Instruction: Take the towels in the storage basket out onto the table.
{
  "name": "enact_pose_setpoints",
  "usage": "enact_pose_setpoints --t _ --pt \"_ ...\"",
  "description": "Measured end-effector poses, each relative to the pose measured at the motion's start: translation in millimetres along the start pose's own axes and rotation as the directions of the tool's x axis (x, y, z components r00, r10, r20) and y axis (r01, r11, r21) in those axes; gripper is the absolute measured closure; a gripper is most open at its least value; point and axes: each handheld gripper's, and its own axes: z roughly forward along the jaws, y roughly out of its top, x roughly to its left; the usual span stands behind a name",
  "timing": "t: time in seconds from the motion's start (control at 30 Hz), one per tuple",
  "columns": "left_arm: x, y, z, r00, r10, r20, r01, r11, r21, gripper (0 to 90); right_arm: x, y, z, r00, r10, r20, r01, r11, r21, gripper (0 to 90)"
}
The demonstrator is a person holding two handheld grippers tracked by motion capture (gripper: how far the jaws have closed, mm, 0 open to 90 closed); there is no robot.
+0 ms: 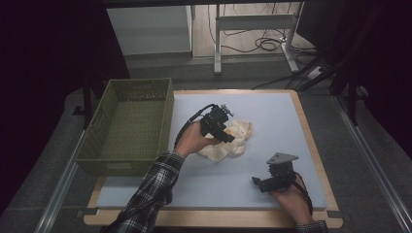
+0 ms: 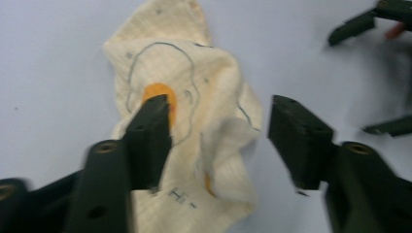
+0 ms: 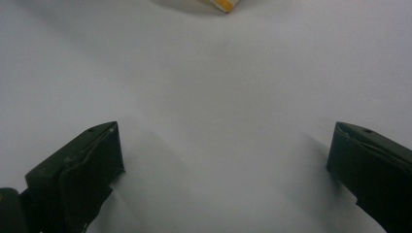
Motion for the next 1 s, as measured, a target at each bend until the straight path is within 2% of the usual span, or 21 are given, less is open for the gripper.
enact_pose_setpoints --t 0.03,0.1,0.17,0.23,0.3,0.4,0.43,0.53,0.6,0.7,0.77,0.83,0.93,1.0 --pt "-1.7 -0.2 -1.1 1.0 0.005 0.004 -0.005 1.0 0.001 45.5 0.0 0.0 0.0 1.0 0.0 0.0 0.0 1.0 0.0 0.0" --pt "-3.9 -0.2 -1.1 0.9997 0.008 0.021 -0.008 1.0 0.001 53.5 0.0 0.0 0.0 1.0 0.0 0.0 0.0 1.0 0.0 0.0" --pt "-3.5 0.2 2.1 1.0 -0.006 -0.001 0.006 0.9999 0.009 53.2 0.1 0.0 0.0 1.0 0.0 0.0 0.0 1.0 0.0 0.0" --pt "0.4 -0.8 6.3 0.9989 -0.034 -0.032 0.034 0.9993 0.014 47.4 0.1 0.0 0.0 1.0 0.0 0.0 0.0 1.0 0.0 0.0" --pt "7.4 -5.2 12.0 0.9979 -0.062 -0.019 0.063 0.998 0.013 46.9 0.0 0.0 0.0 1.0 -0.001 0.0 0.001 1.0 0.0 0.0" --pt "12.5 -12.5 21.2 0.9969 -0.079 -0.003 0.079 0.9962 0.037 48.5 0.1 0.0 0.0 1.0 0.001 -0.002 -0.001 1.0 0.0 0.0" --pt "13.4 -15.8 24.6 0.9968 -0.079 0.008 0.079 0.9958 0.046 52.7 0.0 0.0 0.0 1.0 0.0 -0.002 0.0 1.0 0.001 0.0" --pt "14.8 -20.0 26.3 0.9951 -0.094 0.031 0.093 0.9947 0.046 82.5 0.0 0.0 0.0 1.0 0.001 -0.001 -0.001 1.0 0.001 0.0" --pt "16.7 -19.8 22.2 0.9926 -0.116 0.037 0.115 0.9929 0.032 87.1 0.0 0.1 0.0 1.0 0.002 -0.002 -0.002 1.0 0.001 0.0" --pt "20.5 -16.4 7.8 0.9939 -0.109 -0.015 0.109 0.994 0.006 87.3 0.0 0.3 -0.3 1.0 0.004 -0.004 -0.004 1.0 0.003 0.0" --pt "25.6 -14.7 -3.3 0.9913 -0.126 -0.04 0.125 0.992 -0.019 87.2 -0.1 0.3 -0.3 1.0 0.004 -0.003 -0.004 1.0 0.002 0.2" --pt "32.4 -14.0 -12.3 0.99 -0.125 -0.066 0.123 0.992 -0.026 86.9 -0.2 1.1 -0.7 0.9999 0.015 0.005 -0.015 1.0 0.001 3.1" --pt "44.3 -15.1 -22.4 0.9827 -0.153 -0.105 0.149 0.9879 -0.045 86.7 -2.4 5.4 -3.4 0.9995 0.027 0.019 -0.027 0.999 0.018 12.9" --pt "52.4 -17.9 -27.7 0.9764 -0.169 -0.134 0.163 0.985 -0.056 86.6 -4.0 10.0 -5.1 0.9996 0.016 -0.023 -0.016 1.0 0.021 21.9"
